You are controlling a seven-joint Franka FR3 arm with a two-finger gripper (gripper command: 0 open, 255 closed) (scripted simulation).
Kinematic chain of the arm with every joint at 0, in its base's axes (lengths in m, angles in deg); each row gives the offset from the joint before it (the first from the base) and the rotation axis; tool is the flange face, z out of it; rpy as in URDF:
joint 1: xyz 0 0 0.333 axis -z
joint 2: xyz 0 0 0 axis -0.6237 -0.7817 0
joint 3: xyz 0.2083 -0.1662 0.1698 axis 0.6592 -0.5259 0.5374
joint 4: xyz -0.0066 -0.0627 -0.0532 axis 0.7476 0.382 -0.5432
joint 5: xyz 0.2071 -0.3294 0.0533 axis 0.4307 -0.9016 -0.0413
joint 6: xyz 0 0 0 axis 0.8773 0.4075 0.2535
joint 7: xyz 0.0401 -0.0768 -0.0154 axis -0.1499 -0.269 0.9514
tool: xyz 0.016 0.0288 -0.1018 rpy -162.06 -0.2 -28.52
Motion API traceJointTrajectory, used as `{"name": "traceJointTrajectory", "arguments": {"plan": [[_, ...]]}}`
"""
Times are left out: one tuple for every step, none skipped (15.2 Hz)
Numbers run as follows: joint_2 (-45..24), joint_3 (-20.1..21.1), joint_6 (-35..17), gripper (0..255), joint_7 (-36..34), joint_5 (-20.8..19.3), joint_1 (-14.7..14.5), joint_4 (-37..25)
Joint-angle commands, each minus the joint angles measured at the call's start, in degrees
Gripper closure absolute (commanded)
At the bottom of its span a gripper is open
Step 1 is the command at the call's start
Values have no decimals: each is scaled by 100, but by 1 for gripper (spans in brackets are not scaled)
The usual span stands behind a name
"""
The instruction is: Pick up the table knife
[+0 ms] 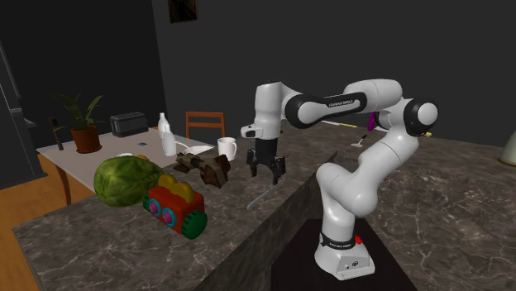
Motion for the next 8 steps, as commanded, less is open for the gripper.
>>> {"name": "traceJointTrajectory", "arguments": {"plan": [[57, -97, -112, 0, 182, -91, -16, 204], [61, -117, -184, 0, 182, -111, -6, 281], [64, -137, -257, 0, 182, -132, 5, 358], [66, -158, -331, 0, 182, -153, 16, 434], [65, -179, -406, 0, 183, -174, 27, 510], [63, -201, -482, 0, 183, -196, 39, 584], [61, -214, -526, 0, 183, -209, 45, 627], [62, -213, -526, 0, 183, -209, 45, 627]]}}
